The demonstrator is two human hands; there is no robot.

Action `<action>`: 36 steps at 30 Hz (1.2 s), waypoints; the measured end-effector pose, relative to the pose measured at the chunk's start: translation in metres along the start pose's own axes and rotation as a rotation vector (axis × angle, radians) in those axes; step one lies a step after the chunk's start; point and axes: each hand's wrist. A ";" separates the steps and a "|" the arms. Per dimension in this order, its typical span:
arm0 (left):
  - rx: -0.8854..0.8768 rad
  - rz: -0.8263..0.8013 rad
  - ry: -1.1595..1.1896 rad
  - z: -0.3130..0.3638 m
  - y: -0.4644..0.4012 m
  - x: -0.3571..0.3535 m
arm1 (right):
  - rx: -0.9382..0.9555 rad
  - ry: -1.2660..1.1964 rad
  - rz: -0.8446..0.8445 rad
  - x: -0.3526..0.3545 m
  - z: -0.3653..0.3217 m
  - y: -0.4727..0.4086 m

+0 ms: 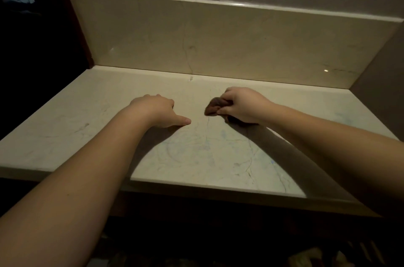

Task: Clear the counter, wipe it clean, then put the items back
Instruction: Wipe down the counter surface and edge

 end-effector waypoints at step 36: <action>-0.057 0.050 0.003 -0.005 -0.001 -0.003 | -0.089 -0.050 -0.047 -0.011 -0.058 0.062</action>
Point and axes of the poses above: each hand's wrist, its own y-axis away from the middle knuckle, its own x-axis out of the back of the hand, z = x × y, and after that the axes turned 9 degrees about -y, right-handed
